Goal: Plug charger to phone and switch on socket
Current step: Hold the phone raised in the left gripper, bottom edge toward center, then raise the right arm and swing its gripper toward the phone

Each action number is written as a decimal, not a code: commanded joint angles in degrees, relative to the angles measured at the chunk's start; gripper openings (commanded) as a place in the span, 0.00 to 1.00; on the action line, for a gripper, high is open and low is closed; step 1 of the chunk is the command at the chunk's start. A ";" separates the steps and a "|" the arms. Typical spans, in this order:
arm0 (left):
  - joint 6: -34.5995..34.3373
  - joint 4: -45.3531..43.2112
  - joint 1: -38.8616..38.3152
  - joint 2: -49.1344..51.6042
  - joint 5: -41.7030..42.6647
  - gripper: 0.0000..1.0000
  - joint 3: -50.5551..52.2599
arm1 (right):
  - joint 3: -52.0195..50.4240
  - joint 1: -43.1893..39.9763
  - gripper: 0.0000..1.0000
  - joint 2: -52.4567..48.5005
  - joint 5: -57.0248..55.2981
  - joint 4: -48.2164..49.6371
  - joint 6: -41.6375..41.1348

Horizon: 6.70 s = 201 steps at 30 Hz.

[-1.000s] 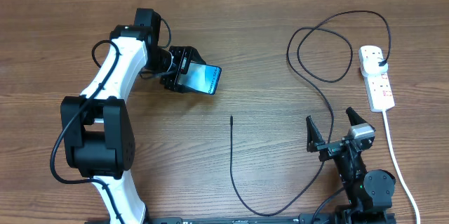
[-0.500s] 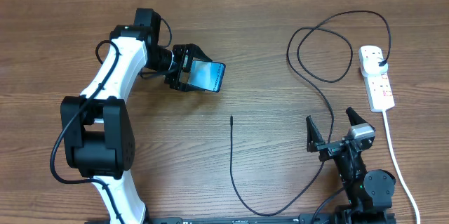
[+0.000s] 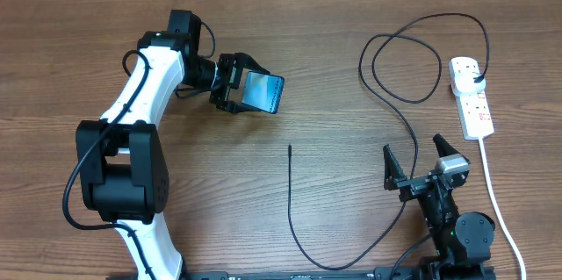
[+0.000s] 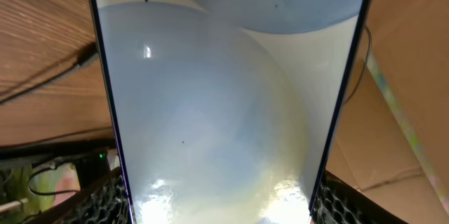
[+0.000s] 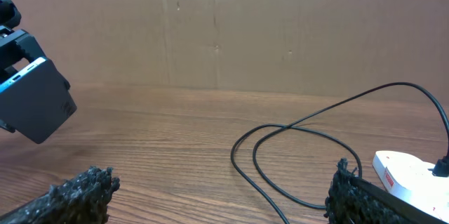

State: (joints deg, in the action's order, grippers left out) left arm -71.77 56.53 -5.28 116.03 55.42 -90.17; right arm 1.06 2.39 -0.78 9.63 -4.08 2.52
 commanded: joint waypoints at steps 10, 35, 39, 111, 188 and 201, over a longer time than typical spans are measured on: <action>4.11 -0.22 -0.31 -2.45 13.90 0.04 -1.60 | -0.61 0.11 1.00 0.55 -0.59 0.24 -0.39; 8.63 -0.22 -0.31 -2.45 25.05 0.04 -1.60 | -0.61 0.11 1.00 0.55 -0.59 0.24 -0.39; 8.63 -0.20 -0.31 -2.45 25.05 0.04 -1.60 | -0.61 0.11 1.00 0.55 -0.59 0.26 -0.39; 9.03 -0.20 -0.33 -2.45 24.98 0.04 -1.60 | -0.61 0.11 1.00 0.55 -0.59 0.24 -0.39; 10.05 10.97 -5.64 -2.58 -31.67 0.04 -5.90 | 34.99 0.11 1.00 -32.57 6.32 -16.90 -2.51; 10.01 10.97 -5.64 -2.58 -31.65 0.04 -6.60 | 55.56 0.11 1.00 -67.34 41.00 -20.13 -8.39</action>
State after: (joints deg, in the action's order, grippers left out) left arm -62.76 67.51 -10.52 115.92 23.73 -94.98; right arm 54.59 2.39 -63.46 35.55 -27.16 -1.98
